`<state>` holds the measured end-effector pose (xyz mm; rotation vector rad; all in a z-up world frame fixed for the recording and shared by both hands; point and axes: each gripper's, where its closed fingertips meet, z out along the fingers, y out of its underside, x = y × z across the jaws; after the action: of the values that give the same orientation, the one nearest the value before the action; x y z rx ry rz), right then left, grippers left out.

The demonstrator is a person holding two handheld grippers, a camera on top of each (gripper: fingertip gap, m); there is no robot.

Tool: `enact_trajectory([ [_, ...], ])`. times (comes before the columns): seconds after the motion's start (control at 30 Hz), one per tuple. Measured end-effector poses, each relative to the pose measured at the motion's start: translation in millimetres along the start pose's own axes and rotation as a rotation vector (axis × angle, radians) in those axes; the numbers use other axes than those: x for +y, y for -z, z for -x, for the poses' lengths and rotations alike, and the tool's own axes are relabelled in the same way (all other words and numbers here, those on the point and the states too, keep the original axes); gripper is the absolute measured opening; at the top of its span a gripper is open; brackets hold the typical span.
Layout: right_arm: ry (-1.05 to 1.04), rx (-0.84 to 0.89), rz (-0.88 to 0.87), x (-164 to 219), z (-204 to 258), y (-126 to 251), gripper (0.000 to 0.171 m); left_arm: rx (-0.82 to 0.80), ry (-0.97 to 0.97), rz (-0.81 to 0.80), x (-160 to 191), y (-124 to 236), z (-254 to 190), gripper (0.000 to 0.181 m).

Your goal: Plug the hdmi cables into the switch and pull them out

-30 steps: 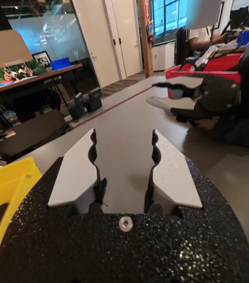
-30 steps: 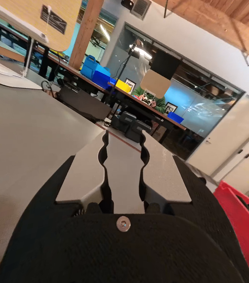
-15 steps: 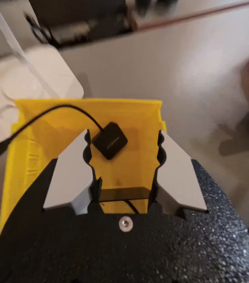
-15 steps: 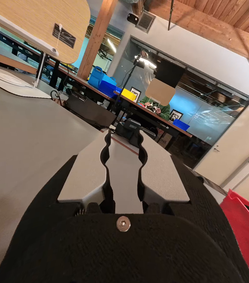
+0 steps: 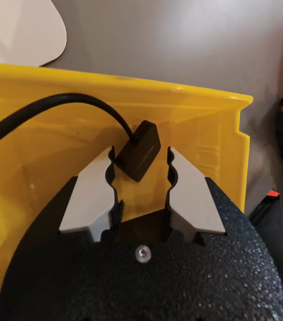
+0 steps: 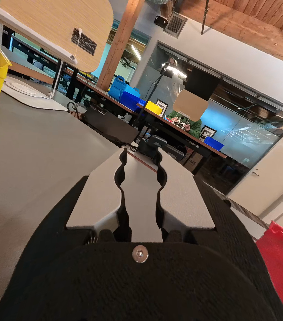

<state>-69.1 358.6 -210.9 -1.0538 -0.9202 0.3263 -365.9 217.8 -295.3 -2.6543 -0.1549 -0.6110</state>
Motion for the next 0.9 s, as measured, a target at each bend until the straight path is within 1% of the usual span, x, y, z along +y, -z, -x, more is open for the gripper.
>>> enact_trajectory([
  [0.03, 0.000, -0.003, 0.002, 0, 0, 0, 0.031, -0.005, -0.009, 0.005, 2, 0, 0, 0.048],
  [0.07, 0.000, -0.006, 0.004, 1, 1, 0, 0.031, -0.012, -0.022, 0.014, 4, 1, 1, 0.028],
  [0.1, 0.001, -0.008, 0.004, 1, 1, 0, 0.031, 0.015, -0.032, 0.024, 7, 1, -4, 0.023],
  [0.17, 0.003, -0.013, 0.005, 1, 2, 0, 0.031, 0.058, -0.037, 0.010, 10, 2, -13, 0.019],
  [0.23, 0.005, -0.017, 0.007, 1, 3, 0, 0.030, 0.050, -0.035, -0.070, 3, 11, -16, 0.013],
  [0.27, 0.005, -0.019, 0.008, 1, 3, 0, 0.030, 0.025, -0.057, -0.109, -1, 18, -16, 0.011],
  [0.33, 0.005, -0.019, 0.009, 1, 3, 0, 0.030, -0.076, -0.140, -0.179, -7, 38, -15, 0.011],
  [0.43, 0.004, -0.016, 0.010, 1, 3, 0, 0.029, -0.221, -0.251, -0.334, -25, 82, -29, 0.011],
  [0.5, 0.005, -0.009, 0.009, 1, 2, 0, 0.029, -0.318, -0.342, -0.458, -38, 114, -53, 0.011],
  [0.53, 0.007, -0.006, 0.008, 1, 2, 0, 0.028, -0.339, -0.382, -0.518, -42, 127, -72, 0.011],
  [0.6, 0.022, 0.004, 0.006, -1, 1, -1, 0.028, -0.286, -0.428, -0.622, -44, 137, -122, 0.011],
  [0.67, 0.041, 0.022, 0.001, -2, -2, 1, 0.028, -0.145, -0.473, -0.629, -33, 121, -176, 0.011],
  [0.77, 0.028, 0.043, -0.002, -2, -9, 2, 0.028, 0.071, -0.534, -0.552, -11, 75, -241, 0.011],
  [0.83, 0.003, 0.062, 0.007, 1, -16, 3, 0.028, 0.150, -0.564, -0.512, 1, 44, -269, 0.011],
  [0.9, -0.021, 0.079, 0.013, 3, -22, 3, 0.028, 0.178, -0.560, -0.494, 8, 15, -284, 0.011],
])
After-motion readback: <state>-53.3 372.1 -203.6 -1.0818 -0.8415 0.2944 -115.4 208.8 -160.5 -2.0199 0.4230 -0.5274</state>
